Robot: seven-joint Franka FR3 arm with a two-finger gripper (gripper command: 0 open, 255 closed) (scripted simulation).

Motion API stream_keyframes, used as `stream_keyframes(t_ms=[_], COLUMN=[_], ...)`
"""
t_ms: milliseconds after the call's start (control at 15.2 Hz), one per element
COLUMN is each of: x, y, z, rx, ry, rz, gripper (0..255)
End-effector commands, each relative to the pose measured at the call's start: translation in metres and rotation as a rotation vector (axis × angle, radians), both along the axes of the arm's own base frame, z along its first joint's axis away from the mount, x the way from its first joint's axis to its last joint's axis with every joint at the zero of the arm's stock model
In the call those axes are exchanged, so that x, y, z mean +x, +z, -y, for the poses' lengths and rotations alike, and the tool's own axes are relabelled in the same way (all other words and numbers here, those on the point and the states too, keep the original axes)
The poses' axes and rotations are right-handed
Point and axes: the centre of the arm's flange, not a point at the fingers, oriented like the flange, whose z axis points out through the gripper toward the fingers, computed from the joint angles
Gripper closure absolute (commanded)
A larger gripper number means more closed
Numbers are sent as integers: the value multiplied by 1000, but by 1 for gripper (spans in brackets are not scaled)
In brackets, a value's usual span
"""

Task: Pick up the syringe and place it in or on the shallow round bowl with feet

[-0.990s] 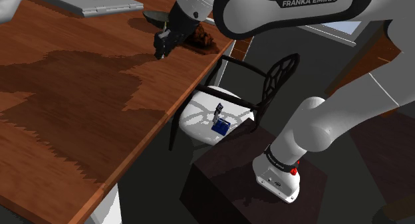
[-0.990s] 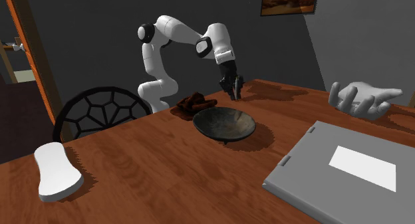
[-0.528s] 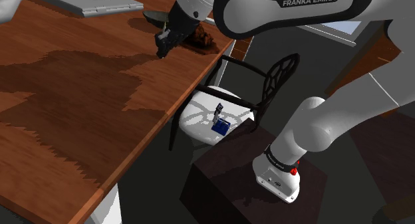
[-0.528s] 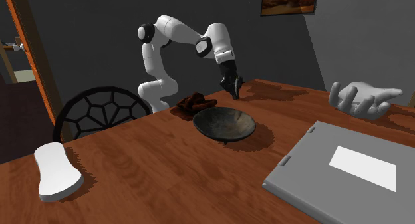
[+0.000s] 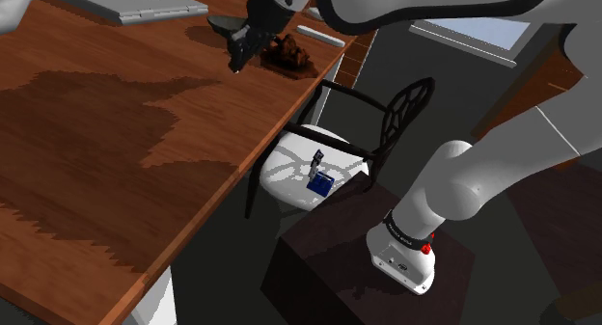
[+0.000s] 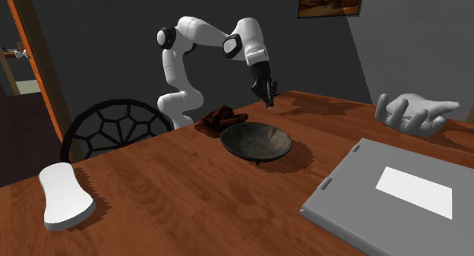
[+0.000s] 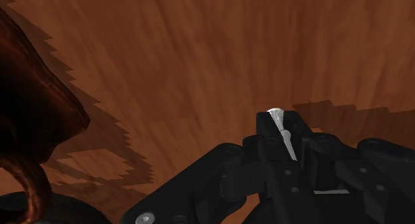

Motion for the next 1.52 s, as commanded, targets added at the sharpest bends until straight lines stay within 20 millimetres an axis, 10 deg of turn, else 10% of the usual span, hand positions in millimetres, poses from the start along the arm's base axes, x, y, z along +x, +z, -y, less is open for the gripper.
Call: stream_keyframes(t_ms=[0,990,1452], x=[0,0,71], y=[12,90,74], z=[-2,-2,54], rx=[0,0,0], ry=[0,0,0], rz=[0,0,0], gripper=[255,255,255])
